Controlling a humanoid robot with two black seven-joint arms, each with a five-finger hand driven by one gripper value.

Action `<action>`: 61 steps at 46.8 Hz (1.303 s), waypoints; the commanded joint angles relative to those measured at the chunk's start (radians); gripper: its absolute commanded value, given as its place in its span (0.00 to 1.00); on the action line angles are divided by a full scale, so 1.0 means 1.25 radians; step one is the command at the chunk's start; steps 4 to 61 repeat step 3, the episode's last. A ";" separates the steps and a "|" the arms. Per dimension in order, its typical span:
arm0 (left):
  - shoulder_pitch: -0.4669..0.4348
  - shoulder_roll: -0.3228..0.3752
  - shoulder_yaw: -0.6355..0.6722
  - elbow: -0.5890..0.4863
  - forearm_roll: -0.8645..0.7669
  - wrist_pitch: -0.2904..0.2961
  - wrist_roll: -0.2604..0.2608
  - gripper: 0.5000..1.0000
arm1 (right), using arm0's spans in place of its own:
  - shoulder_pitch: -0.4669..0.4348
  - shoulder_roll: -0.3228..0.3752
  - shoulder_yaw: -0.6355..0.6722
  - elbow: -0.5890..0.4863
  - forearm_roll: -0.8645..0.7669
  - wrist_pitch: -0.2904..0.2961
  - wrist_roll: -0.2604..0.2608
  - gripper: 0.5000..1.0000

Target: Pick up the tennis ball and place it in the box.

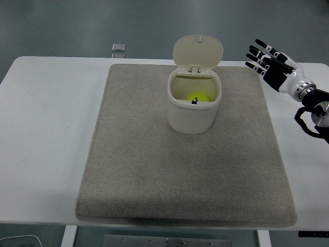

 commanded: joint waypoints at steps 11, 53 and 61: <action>0.000 0.000 0.000 0.000 0.000 0.000 0.000 0.98 | 0.000 0.000 0.001 0.002 -0.001 0.003 0.005 0.81; 0.000 0.000 0.000 0.000 0.000 0.000 0.000 0.98 | 0.000 0.000 0.001 0.002 -0.001 0.003 0.005 0.81; 0.000 0.000 0.000 0.000 0.000 0.000 0.000 0.98 | 0.000 0.000 0.001 0.002 -0.001 0.003 0.005 0.81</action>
